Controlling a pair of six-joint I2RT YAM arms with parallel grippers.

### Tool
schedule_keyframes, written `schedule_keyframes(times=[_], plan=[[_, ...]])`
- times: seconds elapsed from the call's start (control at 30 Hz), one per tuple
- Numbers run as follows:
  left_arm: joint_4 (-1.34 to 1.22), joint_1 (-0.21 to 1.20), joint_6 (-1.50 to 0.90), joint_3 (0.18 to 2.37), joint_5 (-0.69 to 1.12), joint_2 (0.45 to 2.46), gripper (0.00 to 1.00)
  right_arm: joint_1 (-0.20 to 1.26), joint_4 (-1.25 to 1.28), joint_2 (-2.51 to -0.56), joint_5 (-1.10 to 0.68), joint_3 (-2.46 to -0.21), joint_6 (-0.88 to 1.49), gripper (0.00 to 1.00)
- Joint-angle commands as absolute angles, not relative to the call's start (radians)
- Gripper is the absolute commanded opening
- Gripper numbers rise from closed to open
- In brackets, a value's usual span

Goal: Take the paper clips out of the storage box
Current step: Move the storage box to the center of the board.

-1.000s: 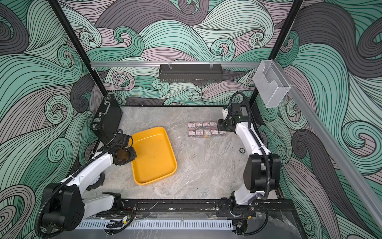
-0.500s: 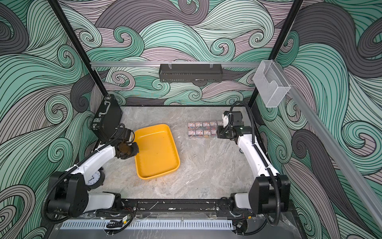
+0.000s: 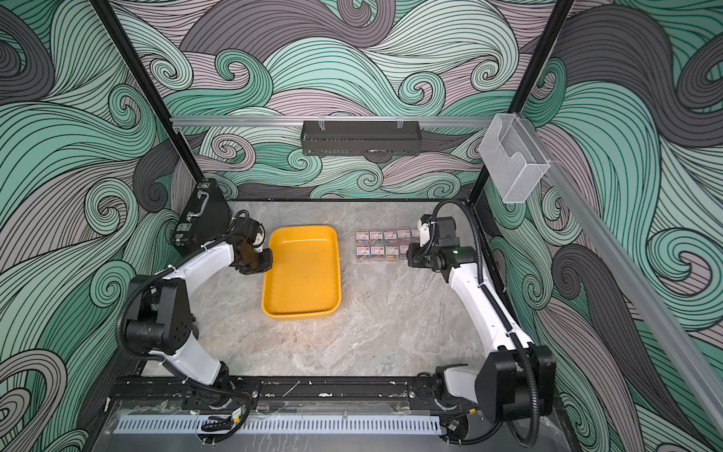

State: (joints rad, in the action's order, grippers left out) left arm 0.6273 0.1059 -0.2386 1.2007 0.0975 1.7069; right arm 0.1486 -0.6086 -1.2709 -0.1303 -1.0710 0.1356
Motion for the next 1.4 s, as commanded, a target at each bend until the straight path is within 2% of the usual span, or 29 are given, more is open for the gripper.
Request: schedule_keyframes(times=[0.0, 0.3, 0.6, 1.07, 1.37], plan=[[0.683, 0.060, -0.149, 1.310, 0.137, 1.783, 0.00, 0.164, -0.621, -1.226, -0.110, -1.049, 0.163, 0.48], [0.724, 0.016, -0.074, 1.517, 0.239, 1.940, 0.00, 0.171, -0.638, -1.187, -0.096, -1.025, 0.176, 0.47], [0.782, 0.015, -0.085, 1.703, 0.252, 2.084, 0.00, 0.177, -0.642, -1.193, -0.075, -1.012, 0.187, 0.47], [0.728, 0.024, -0.180, 1.769, 0.360, 2.167, 0.00, 0.186, -0.634, -1.263, -0.076, -1.051, 0.171, 0.46], [0.737, 0.044, -0.198, 1.837, 0.367, 2.219, 0.00, 0.202, -0.626, -1.285, -0.076, -1.063, 0.169, 0.46]])
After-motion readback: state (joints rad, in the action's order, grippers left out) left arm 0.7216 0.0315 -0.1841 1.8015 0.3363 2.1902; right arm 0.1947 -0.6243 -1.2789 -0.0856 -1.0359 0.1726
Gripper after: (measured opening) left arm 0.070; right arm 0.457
